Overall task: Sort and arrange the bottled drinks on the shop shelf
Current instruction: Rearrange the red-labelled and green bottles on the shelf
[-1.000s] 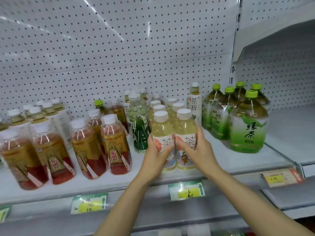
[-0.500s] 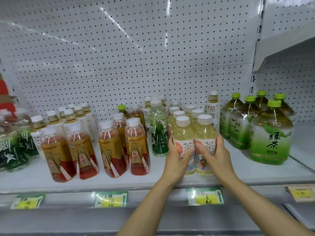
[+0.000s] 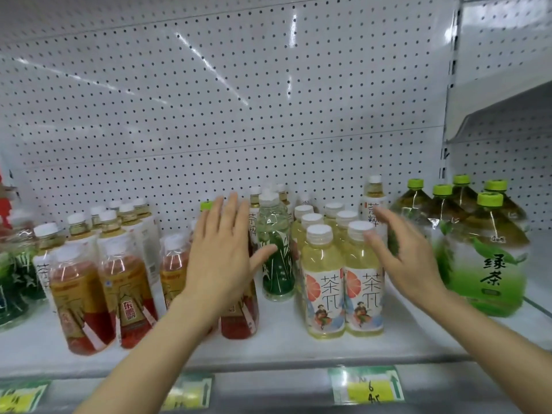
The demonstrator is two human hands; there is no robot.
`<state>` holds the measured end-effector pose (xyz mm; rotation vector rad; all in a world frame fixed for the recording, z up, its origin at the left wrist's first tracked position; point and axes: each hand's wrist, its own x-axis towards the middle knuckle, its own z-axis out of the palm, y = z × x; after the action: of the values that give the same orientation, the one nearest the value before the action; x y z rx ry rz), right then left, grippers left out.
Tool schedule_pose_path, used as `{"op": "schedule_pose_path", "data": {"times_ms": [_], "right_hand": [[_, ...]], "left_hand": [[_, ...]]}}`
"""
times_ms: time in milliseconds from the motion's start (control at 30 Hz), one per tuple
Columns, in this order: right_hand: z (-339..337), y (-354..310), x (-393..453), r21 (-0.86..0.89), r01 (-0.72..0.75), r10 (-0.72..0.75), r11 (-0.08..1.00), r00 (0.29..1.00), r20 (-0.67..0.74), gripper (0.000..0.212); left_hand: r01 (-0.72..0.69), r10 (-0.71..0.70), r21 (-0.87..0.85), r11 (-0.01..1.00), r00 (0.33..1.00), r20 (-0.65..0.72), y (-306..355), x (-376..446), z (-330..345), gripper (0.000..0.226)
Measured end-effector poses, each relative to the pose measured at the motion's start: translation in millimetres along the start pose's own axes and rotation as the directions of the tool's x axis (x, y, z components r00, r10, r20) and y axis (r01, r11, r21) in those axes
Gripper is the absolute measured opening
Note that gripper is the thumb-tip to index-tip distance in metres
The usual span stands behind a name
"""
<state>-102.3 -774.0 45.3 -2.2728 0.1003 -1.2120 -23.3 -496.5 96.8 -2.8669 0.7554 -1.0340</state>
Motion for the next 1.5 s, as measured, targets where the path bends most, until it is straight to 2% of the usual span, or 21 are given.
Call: {"op": "schedule_pose_path", "data": {"times_ms": [133, 200, 300, 367, 533, 633, 700, 867, 1000, 1133, 1267, 1367, 1500], "right_hand": [[-2.3, -16.6, 72.1, 0.015, 0.075, -0.074, 0.997, 0.994, -0.079, 0.060], [1.9, -22.1, 107.1, -0.022, 0.106, -0.107, 0.994, 0.992, -0.060, 0.052], [19.2, -20.9, 151.2, -0.147, 0.106, -0.095, 0.983, 0.992, 0.079, 0.044], [36.4, -13.0, 175.2, -0.236, 0.098, -0.045, 0.967, 0.975, 0.219, 0.045], [81.6, 10.4, 212.6, -0.388, 0.148, 0.090, 0.910, 0.842, 0.532, 0.047], [102.7, 17.0, 220.5, -0.399, 0.178, 0.136, 0.900, 0.754, 0.643, 0.047], [113.0, 21.2, 222.0, -0.358, 0.153, 0.145, 0.921, 0.719, 0.680, 0.049], [115.0, 25.1, 223.5, -0.139, -0.109, 0.175, 0.984, 0.709, 0.683, 0.047], [116.5, 22.4, 211.9, -0.028, -0.227, 0.180, 0.974, 0.688, 0.703, 0.058], [114.9, 18.6, 206.5, -0.065, -0.247, 0.233, 0.967, 0.748, 0.621, 0.054], [101.3, 14.0, 205.6, -0.007, -0.304, 0.264, 0.953, 0.816, 0.514, 0.048], [79.2, 0.4, 212.7, 0.126, -0.335, 0.254, 0.934, 0.868, 0.426, 0.041], [47.8, -23.1, 227.2, 0.373, -0.324, 0.238, 0.869, 0.936, 0.259, 0.049]], "left_hand": [[-0.136, 0.146, -0.080, 0.987, 0.979, 0.140, -13.2, 54.8, -0.7, 0.090], [-0.238, 0.250, -0.079, 0.968, 0.947, 0.200, -13.4, 80.1, 1.8, 0.088], [-0.340, 0.347, -0.075, 0.937, 0.897, 0.272, -14.0, 98.2, 9.2, 0.090], [-0.346, 0.371, -0.137, 0.928, 0.885, 0.280, -16.3, 99.5, 14.2, 0.091], [-0.318, 0.369, -0.222, 0.922, 0.895, 0.250, -16.2, 96.4, 14.5, 0.094], [-0.285, 0.348, -0.285, 0.915, 0.915, 0.202, -14.1, 100.1, 7.6, 0.079], [-0.273, 0.335, -0.311, 0.910, 0.928, 0.166, -12.9, 107.9, 4.9, 0.069], [-0.203, 0.286, -0.385, 0.900, 0.943, 0.170, -12.9, 128.5, 7.3, 0.059], [-0.182, 0.262, -0.388, 0.903, 0.951, 0.164, -10.6, 125.4, 10.6, 0.054], [-0.149, 0.211, -0.397, 0.906, 0.970, 0.118, -6.5, 125.5, 12.8, 0.047], [-0.117, 0.184, -0.424, 0.898, 0.976, 0.118, -7.0, 127.9, 14.0, 0.043], [-0.112, 0.171, -0.424, 0.899, 0.980, 0.103, -7.0, 125.8, 14.5, 0.043], [-0.103, 0.158, -0.425, 0.899, 0.983, 0.096, -5.0, 121.6, 13.4, 0.044]]}}
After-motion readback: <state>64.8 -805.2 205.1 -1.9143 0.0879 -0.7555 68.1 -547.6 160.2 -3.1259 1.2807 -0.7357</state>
